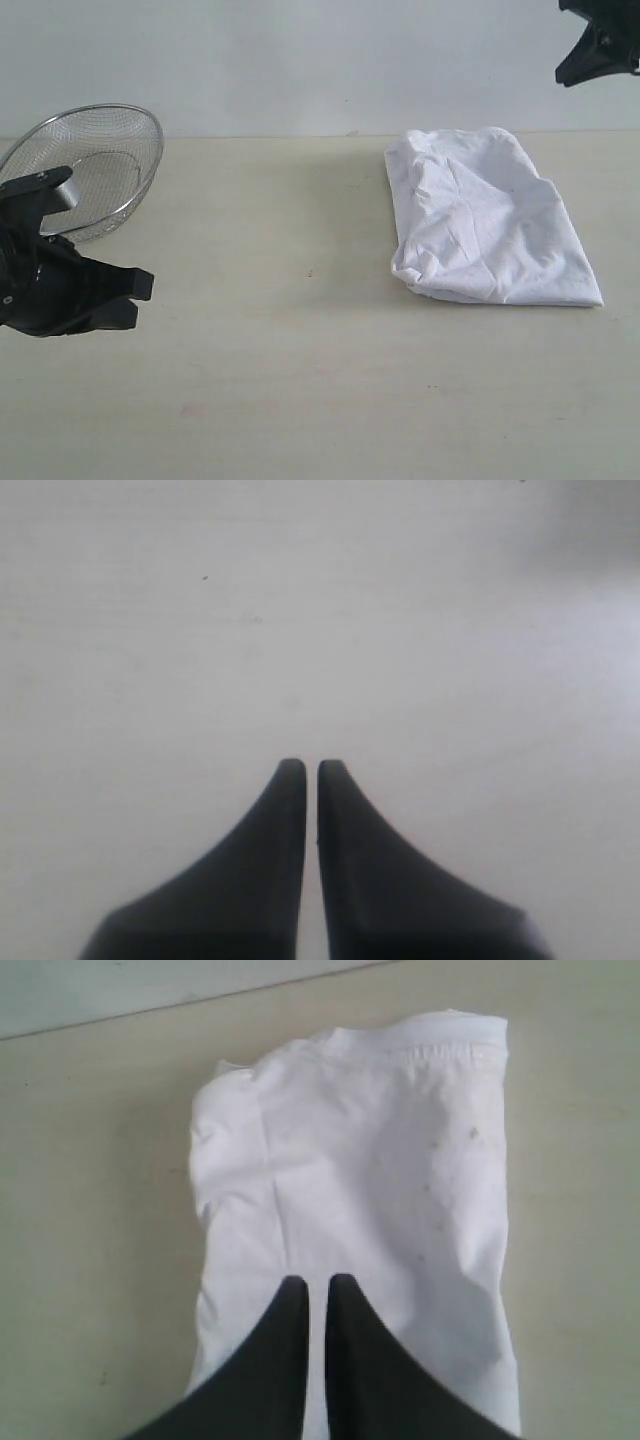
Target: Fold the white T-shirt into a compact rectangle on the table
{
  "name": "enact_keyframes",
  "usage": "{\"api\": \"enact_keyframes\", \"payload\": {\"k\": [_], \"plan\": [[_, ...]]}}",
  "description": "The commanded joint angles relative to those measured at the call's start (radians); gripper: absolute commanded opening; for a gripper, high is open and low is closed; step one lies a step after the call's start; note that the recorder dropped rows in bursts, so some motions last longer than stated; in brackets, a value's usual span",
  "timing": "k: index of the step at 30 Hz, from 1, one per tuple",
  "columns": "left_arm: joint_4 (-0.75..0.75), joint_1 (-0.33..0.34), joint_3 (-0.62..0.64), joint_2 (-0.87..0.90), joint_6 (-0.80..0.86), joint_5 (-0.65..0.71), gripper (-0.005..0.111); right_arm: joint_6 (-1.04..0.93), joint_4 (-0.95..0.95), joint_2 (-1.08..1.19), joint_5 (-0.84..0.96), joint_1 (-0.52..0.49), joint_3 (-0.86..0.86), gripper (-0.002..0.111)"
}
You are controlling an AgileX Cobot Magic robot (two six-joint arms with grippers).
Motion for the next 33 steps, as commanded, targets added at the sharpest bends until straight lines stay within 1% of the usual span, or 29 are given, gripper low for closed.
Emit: {"api": "enact_keyframes", "payload": {"k": [1,6,7,10,12,15,20,21,22,23,25,28,33], "plan": [[-0.060,-0.002,0.005,-0.009,0.042,-0.001,0.005,0.007,0.003,-0.135,0.030,0.010,0.062,0.001],[-0.168,-0.002,0.005,-0.009,0.044,-0.033,0.005,0.004,0.006,-0.335,0.030,0.064,0.274,0.001],[-0.168,-0.002,0.005,-0.009,0.044,-0.033,0.005,-0.017,0.003,-0.404,0.025,0.090,0.348,0.001],[-0.166,-0.002,0.005,-0.009,0.055,-0.031,0.005,-0.047,0.003,-0.518,-0.021,0.135,0.508,0.001],[-0.166,-0.002,0.005,-0.009,0.055,-0.022,0.005,-0.057,0.001,-0.614,-0.095,0.164,0.617,0.001],[-0.166,-0.002,0.005,-0.009,0.055,-0.012,0.005,-0.062,0.009,-0.768,-0.252,0.203,0.810,0.001],[-0.166,-0.002,0.005,-0.009,0.055,0.003,0.005,-0.087,0.012,-1.030,-0.506,0.301,1.146,0.001],[-0.166,-0.002,0.005,-0.009,0.055,0.003,0.005,-0.087,0.016,-1.120,-0.586,0.338,1.270,0.001],[-0.166,-0.002,0.005,-0.009,0.055,0.003,0.005,-0.087,0.021,-1.151,-0.609,0.350,1.314,0.001],[-0.166,-0.002,0.005,-0.009,0.055,0.003,0.005,-0.087,0.022,-1.216,-0.644,0.372,1.411,0.001],[-0.166,-0.002,0.005,-0.009,0.055,0.003,0.005,-0.087,0.022,-1.279,-0.640,0.378,1.512,0.001],[-0.166,-0.002,0.005,-0.009,0.055,0.001,0.005,-0.084,0.020,-1.324,-0.615,0.378,1.604,0.001],[-0.166,-0.002,0.005,-0.009,0.055,-0.001,0.005,-0.084,0.024,-1.324,-0.611,0.378,1.612,0.001]]}}
